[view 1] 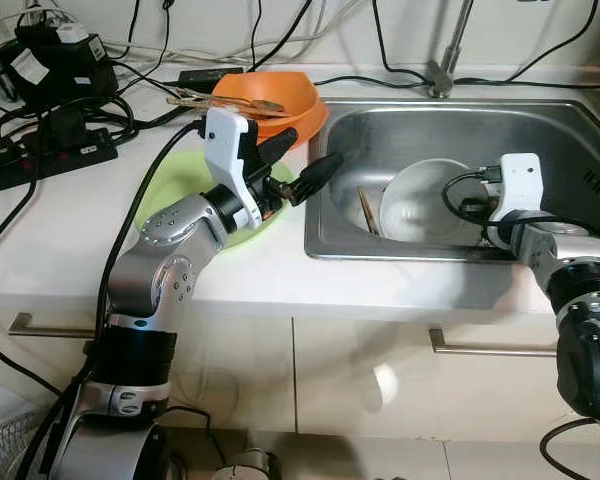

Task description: Kitchen organization

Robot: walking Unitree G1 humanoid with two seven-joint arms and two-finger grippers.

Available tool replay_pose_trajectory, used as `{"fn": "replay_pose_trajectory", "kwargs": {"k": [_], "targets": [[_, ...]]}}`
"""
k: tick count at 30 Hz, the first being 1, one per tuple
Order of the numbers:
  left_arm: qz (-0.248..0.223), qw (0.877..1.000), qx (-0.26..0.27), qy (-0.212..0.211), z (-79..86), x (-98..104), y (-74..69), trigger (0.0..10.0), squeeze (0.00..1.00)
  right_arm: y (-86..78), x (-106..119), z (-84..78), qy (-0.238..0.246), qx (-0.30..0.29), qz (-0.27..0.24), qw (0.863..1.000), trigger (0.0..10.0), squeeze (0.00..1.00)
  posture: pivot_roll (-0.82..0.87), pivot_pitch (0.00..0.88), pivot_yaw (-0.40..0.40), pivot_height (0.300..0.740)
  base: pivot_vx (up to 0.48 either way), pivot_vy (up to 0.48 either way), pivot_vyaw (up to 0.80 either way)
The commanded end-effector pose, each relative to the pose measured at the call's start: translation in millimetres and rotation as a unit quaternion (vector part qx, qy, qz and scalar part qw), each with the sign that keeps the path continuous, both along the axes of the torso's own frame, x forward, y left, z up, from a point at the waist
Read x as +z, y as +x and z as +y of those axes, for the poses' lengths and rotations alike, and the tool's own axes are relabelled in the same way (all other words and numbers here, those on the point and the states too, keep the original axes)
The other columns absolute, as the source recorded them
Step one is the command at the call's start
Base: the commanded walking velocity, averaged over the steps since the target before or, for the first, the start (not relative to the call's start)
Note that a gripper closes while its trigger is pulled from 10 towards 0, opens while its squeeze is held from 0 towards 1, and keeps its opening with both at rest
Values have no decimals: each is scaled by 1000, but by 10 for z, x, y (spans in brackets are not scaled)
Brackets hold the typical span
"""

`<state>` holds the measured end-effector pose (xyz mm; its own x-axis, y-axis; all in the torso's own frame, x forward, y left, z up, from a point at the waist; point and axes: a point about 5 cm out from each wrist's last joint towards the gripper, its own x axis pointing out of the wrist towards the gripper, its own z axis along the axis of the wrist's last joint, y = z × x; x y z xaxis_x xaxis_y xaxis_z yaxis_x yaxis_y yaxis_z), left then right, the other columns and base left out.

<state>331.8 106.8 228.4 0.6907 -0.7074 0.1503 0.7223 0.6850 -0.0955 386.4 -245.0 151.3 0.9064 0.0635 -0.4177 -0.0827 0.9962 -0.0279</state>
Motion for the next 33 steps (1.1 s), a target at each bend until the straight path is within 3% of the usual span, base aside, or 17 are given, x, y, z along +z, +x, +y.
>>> {"fn": "replay_pose_trajectory", "kwargs": {"k": [1, 10, 11, 12, 13, 14, 15, 16, 17, 29, 30, 33], "targets": [[-1, 1000, 1, 17, -2, 4, -14, 10000, 988, 43, 75, 56, -5, 16, -16, 1000, 0, 0, 103, 40, 16, 740, 0, 0, 0], [10, 1000, 8, 16, 28, -7, -32, 10000, 1000, 29, 26, 75, -2, 23, -11, 1000, 0, 0, 111, 30, 17, 740, 0, 0, 0], [11, 1000, 14, 20, 38, -35, -26, 10000, 1000, 26, 10, 89, -1, 27, -7, 1000, 2078, 0, 109, 25, 20, 740, 0, 0, 0], [12, 1000, 17, 23, 42, -45, -25, 10000, 1000, 25, 5, 92, -1, 29, -6, 1000, 2078, 0, 108, 24, 21, 740, 0, 0, 0], [12, 999, 20, 26, 44, -55, -23, 10000, 1000, 22, -2, 94, -2, 30, -4, 1000, 9294, 0, 107, 23, 21, 740, 0, 0, 0], [12, 999, 22, 31, 39, -63, -22, 10000, 627, 20, -7, 94, -4, 32, -2, 999, 10000, 0, 107, 24, 21, 740, 0, 0, 0], [12, 999, 22, 33, 36, -64, -22, 10000, 71, 19, -9, 92, -5, 32, -2, 999, 10000, 0, 106, 23, 22, 740, 0, 0, 0], [12, 999, 22, 35, 33, -65, -23, 10000, 71, 18, -11, 91, -5, 31, -2, 999, 10000, 0, 106, 23, 21, 740, 0, 0, 0], [10, 999, 22, 37, 31, -62, -22, 10000, 0, 16, -13, 87, -6, 31, -1, 999, 10000, 0, 106, 23, 21, 740, 0, 0, 0], [6, 999, 29, 46, 58, -13, 4, 10000, 0, -40, -111, 75, -10, 59, 29, 998, 10000, 4, 114, 32, 15, 740, 0, 0, 0], [6, 998, 29, 48, 58, -15, 2, 10000, 0, -39, -118, 101, -8, 69, 32, 997, 10000, 1000, 118, 38, 11, 740, 0, 0, 0], [6, 998, 29, 48, 56, -13, -1, 10000, 0, -39, -123, 120, -9, 77, 34, 996, 10000, 1000, 119, 36, 9, 740, 0, 0, 0]]}}
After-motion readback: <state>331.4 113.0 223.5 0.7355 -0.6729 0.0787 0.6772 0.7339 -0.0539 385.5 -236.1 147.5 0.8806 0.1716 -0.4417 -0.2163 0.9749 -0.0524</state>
